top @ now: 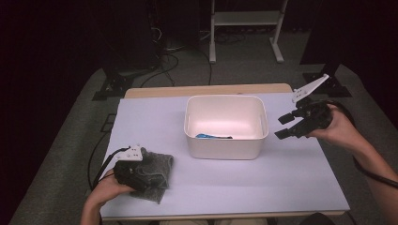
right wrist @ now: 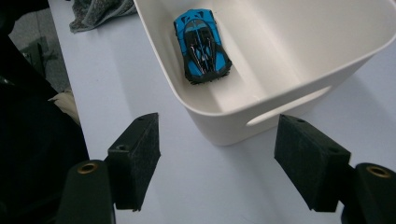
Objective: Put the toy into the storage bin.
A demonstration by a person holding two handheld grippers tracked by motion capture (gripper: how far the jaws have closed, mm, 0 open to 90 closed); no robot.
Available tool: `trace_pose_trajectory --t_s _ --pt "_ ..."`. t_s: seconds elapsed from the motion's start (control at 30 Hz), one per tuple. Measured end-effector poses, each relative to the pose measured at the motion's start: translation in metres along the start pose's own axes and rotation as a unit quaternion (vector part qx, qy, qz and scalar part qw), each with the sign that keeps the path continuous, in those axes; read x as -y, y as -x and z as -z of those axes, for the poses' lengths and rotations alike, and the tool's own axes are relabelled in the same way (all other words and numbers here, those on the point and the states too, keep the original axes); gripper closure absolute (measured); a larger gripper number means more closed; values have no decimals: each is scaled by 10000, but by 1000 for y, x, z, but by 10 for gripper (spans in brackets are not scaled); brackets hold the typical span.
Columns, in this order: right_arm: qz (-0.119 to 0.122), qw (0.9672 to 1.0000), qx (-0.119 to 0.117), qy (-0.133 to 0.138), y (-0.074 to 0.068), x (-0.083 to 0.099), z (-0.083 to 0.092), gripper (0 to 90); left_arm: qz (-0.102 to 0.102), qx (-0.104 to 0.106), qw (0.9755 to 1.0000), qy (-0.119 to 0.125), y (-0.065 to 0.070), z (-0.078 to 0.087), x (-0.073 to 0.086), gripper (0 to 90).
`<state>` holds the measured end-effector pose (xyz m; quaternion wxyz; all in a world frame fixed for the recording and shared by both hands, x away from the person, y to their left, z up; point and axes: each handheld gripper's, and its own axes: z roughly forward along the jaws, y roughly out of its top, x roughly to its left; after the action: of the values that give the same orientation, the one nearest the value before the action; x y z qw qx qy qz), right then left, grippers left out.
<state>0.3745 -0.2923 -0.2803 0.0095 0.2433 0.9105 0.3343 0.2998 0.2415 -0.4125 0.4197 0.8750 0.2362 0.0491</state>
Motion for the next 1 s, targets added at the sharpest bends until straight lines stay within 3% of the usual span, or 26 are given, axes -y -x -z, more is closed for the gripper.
trace_pose_trajectory --t_s 0.37,1.0 --pt "-295 9995 -67 131 3 35 -11 296 44 -85 10000 -30 -1 -2 0 66" --pt "-760 9967 -196 195 3 88 -44 292 54 -93 9999 -13 0 -1 -1 66"
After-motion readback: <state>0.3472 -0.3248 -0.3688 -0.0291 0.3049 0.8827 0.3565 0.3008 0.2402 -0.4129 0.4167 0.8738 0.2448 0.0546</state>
